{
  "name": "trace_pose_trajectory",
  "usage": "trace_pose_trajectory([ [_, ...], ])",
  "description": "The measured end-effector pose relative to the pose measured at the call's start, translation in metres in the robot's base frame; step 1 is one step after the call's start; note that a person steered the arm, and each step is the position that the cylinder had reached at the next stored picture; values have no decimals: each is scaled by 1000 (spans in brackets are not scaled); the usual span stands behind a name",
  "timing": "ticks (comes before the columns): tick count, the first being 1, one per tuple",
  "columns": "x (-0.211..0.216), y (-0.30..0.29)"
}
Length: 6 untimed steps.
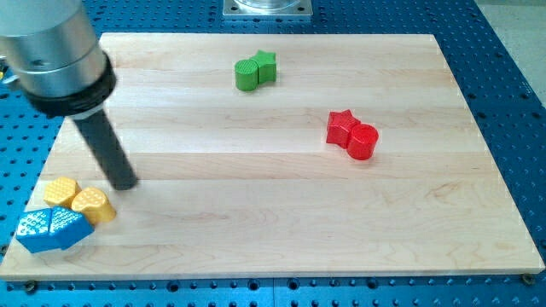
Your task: Slightly move the green blocks to the top right side of the board
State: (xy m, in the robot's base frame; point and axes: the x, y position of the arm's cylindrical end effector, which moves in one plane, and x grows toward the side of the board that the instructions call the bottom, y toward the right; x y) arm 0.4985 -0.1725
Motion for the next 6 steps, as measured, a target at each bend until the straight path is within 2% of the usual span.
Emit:
trace_pose_trajectory([
  [2,-80,81],
  [3,-144,102],
  [6,-197,122],
])
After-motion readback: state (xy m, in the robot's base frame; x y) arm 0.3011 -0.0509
